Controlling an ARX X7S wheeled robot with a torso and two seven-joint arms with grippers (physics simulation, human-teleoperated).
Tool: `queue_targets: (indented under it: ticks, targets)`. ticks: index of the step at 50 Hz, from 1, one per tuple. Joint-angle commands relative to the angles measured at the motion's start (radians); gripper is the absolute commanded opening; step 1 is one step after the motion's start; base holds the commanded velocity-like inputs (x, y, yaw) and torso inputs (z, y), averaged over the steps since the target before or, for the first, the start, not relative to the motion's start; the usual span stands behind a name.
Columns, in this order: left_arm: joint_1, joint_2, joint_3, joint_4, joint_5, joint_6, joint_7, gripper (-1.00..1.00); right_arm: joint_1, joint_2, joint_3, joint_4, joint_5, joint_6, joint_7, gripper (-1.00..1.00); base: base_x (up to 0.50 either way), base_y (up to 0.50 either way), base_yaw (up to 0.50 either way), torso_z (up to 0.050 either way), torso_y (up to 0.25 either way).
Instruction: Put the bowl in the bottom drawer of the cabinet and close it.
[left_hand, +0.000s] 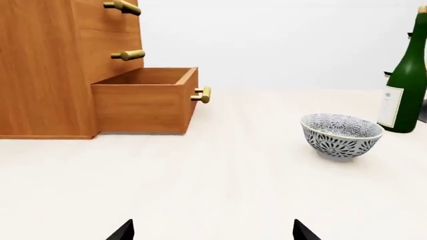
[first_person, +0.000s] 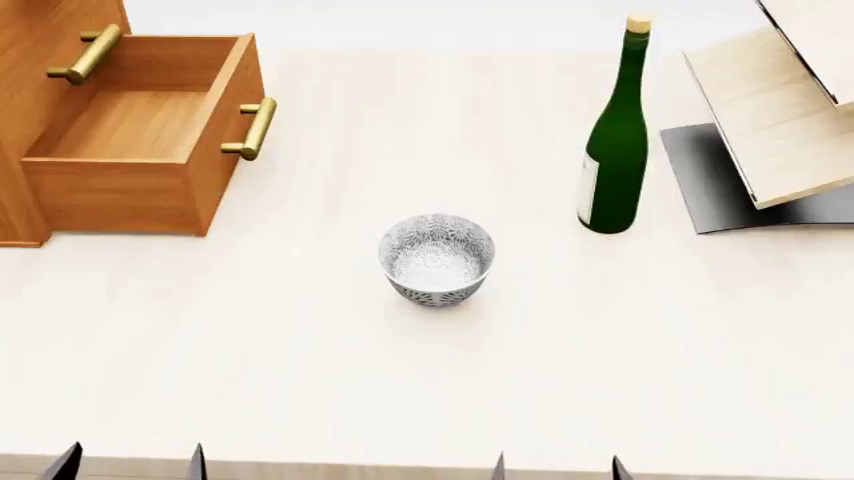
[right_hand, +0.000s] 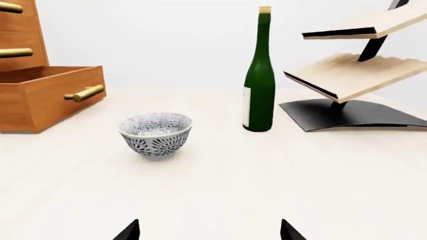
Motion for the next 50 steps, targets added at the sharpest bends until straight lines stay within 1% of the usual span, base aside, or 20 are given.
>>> queue_targets:
  ticks: [1, 3, 15, 21, 30, 33, 36, 39, 45, 46, 50]
  targets:
    - [0.019, -0.035, 0.017, 0.155, -0.014, -0.059, -0.029, 1.00, -0.010, 0.024, -0.024, -0.148, -0.002, 0.064, 0.044, 1.00, 0.00, 0.00, 0.00, 0.000, 0.000]
    - [0.025, -0.043, 0.024, 0.205, 0.001, -0.072, -0.037, 1.00, -0.012, 0.030, -0.032, -0.197, -0.011, 0.086, 0.050, 1.00, 0.00, 0.00, 0.00, 0.000, 0.000]
    - [0.041, -0.072, 0.030, 0.518, -0.020, -0.217, -0.060, 1.00, -0.008, 0.056, -0.064, -0.558, -0.019, 0.279, 0.073, 1.00, 0.00, 0.00, 0.00, 0.000, 0.000]
    - [0.041, -0.082, 0.033, 0.595, -0.032, -0.264, -0.069, 1.00, -0.002, 0.065, -0.070, -0.643, -0.013, 0.330, 0.084, 1.00, 0.00, 0.00, 0.00, 0.000, 0.000]
    - [0.038, -0.091, 0.041, 0.611, -0.047, -0.282, -0.076, 1.00, -0.001, 0.076, -0.074, -0.645, -0.006, 0.327, 0.098, 1.00, 0.00, 0.00, 0.00, 0.000, 0.000]
    - [0.044, -0.087, 0.035, 0.619, -0.087, -0.282, -0.067, 1.00, -0.003, 0.080, -0.072, -0.641, -0.001, 0.322, 0.101, 1.00, 0.00, 0.00, 0.00, 0.000, 0.000]
    - [0.059, -0.094, 0.055, 0.627, -0.066, -0.288, -0.074, 1.00, -0.002, 0.082, -0.080, -0.629, -0.002, 0.316, 0.105, 1.00, 0.00, 0.00, 0.00, 0.000, 0.000]
    - [0.088, -0.102, 0.049, 0.673, -0.086, -0.313, -0.075, 1.00, 0.002, 0.085, -0.092, -0.641, -0.006, 0.327, 0.108, 1.00, 0.00, 0.00, 0.00, 0.000, 0.000]
    - [0.156, -0.118, 0.044, 0.734, -0.089, -0.320, -0.085, 1.00, 0.004, 0.094, -0.098, -0.663, -0.006, 0.343, 0.114, 1.00, 0.00, 0.00, 0.00, 0.000, 0.000]
    - [0.199, -0.124, 0.045, 0.765, -0.086, -0.313, -0.087, 1.00, 0.004, 0.095, -0.100, -0.668, -0.007, 0.348, 0.115, 1.00, 0.00, 0.00, 0.00, 0.000, 0.000]
    - [0.262, -0.132, 0.038, 0.763, -0.082, -0.260, -0.091, 1.00, 0.007, 0.101, -0.104, -0.683, -0.010, 0.360, 0.121, 1.00, 0.00, 0.00, 0.00, 0.000, 0.000]
